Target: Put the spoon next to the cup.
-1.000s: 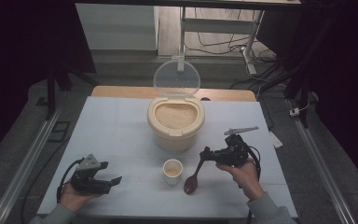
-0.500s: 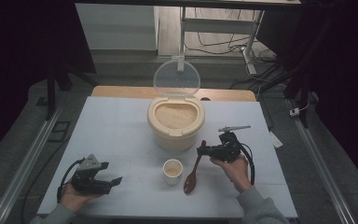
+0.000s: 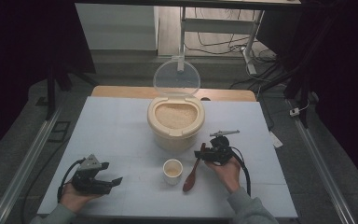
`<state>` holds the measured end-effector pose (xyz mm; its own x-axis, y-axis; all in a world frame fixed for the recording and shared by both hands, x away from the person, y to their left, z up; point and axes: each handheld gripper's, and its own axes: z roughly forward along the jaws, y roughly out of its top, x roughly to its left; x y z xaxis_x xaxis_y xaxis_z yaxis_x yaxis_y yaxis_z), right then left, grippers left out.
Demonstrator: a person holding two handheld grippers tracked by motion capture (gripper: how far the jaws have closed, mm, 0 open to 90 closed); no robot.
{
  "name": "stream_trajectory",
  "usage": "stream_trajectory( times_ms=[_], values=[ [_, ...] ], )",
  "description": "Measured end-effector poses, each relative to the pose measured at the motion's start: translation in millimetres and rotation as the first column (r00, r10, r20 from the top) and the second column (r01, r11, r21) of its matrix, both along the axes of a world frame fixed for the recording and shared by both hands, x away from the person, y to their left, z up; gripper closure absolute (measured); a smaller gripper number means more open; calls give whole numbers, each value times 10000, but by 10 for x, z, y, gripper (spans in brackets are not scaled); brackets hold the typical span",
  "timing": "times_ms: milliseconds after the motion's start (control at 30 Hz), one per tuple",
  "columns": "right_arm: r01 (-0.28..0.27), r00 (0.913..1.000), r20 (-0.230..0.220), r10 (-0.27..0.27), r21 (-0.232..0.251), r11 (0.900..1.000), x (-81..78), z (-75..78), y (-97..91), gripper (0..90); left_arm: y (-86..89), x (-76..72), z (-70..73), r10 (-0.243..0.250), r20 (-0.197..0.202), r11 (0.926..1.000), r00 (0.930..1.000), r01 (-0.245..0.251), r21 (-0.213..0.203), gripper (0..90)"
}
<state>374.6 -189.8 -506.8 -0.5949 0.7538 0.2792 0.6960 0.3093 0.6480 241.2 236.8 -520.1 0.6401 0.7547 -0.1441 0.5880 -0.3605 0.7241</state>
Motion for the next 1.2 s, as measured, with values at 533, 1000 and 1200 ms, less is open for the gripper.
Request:
stream_trajectory(
  times_ms=[533, 1000, 1200],
  values=[
    [870, 9956, 437, -830, -999, 9912, -28, -92, 90, 400, -6, 8, -15, -30, -79, 10000, 10000, 31, 45, 171],
    [-710, 9578, 2771, 768, -310, 9970, -460, 256, -512, 428, 11, -1, 6, 77, 98, 10000, 9999, -76, -54, 168],
    [-1385, 9353, 3256, 1388, -242, 9901, -690, 259, -801, 436, 8, -15, 22, 152, 213, 9998, 9997, -150, -101, 168]
  ],
)
